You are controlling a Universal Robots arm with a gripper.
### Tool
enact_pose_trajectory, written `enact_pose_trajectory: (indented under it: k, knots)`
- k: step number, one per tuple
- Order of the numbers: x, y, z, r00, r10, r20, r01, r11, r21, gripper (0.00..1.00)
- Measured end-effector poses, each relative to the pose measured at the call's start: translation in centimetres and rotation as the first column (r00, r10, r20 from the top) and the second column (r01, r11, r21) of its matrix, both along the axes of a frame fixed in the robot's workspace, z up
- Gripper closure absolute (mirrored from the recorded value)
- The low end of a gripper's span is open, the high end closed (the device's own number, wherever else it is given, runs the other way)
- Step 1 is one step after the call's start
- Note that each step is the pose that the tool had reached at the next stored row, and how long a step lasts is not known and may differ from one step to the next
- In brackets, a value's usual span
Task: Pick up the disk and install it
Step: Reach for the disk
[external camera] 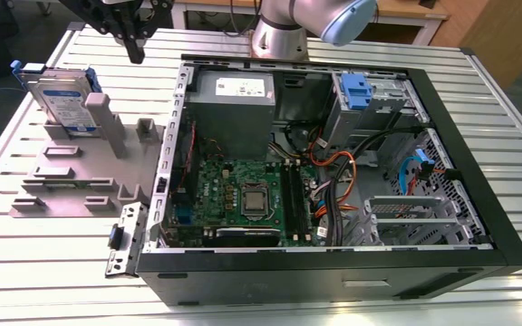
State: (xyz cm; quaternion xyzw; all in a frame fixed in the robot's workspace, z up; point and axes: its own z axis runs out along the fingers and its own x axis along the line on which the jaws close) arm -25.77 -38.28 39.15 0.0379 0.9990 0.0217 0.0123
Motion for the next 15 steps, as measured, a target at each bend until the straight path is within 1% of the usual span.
enact_pose_trajectory:
  k: [5,15]
  knots:
    - [-0.33,0.00,-0.01,1.0000,0.000,0.0000,0.000,1.0000,0.0000,0.89]
    - [-0.37,0.00,-0.01,1.0000,0.000,0.0000,0.000,1.0000,0.0000,0.89]
